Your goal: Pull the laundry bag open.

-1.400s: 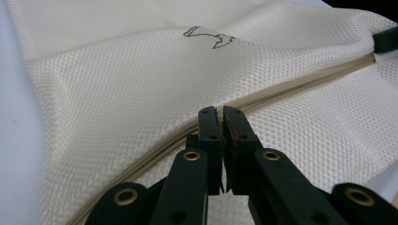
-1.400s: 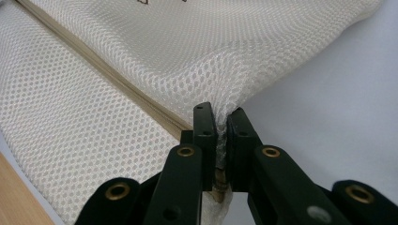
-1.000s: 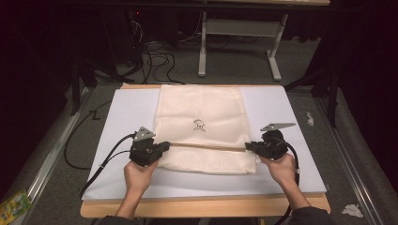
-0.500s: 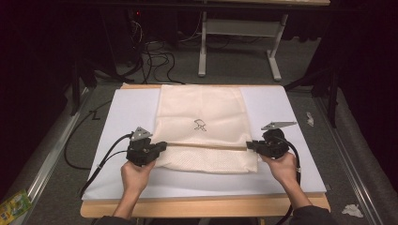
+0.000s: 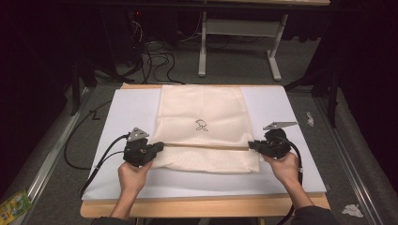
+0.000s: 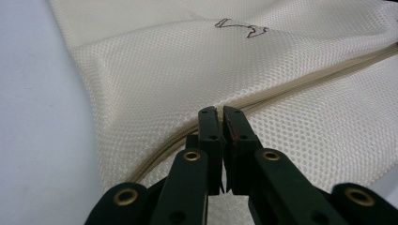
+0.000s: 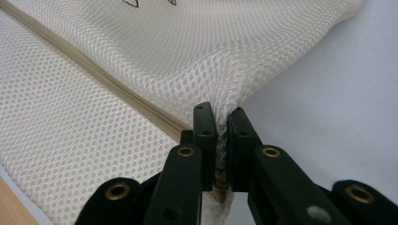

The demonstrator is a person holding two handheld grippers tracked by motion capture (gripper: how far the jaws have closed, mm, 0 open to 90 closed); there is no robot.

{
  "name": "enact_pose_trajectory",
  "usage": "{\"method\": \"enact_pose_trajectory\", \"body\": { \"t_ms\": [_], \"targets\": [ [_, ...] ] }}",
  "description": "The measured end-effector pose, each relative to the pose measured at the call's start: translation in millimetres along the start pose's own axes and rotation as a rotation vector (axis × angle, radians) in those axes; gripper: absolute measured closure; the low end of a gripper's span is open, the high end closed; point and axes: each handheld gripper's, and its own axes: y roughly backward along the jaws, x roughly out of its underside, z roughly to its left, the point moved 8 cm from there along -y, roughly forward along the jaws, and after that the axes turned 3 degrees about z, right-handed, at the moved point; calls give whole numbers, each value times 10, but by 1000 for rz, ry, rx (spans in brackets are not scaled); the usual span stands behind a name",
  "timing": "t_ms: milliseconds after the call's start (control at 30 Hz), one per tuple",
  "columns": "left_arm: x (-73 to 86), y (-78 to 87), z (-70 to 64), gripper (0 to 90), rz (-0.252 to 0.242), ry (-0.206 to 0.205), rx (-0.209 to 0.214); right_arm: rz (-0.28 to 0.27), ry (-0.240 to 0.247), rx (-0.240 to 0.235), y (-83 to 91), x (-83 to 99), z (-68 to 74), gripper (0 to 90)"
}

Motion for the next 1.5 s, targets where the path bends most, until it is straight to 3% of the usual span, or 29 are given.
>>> {"method": "enact_pose_trajectory", "body": {
  "t_ms": [867, 1067, 1167, 1500],
  "targets": [
    [24, 83, 113, 873, 2, 3, -39, 10, -3, 4, -37, 30, -19, 860],
    [45, 127, 174, 873, 7, 6, -54, 18, -2, 12, -35, 50, -38, 861],
    [39, 143, 185, 873, -14, -2, -81, 16, 5, 6, -42, 40, -9, 861],
    [53, 157, 266, 873, -8, 10, -98, 21, 1, 13, -36, 54, -32, 860]
  ]
}}
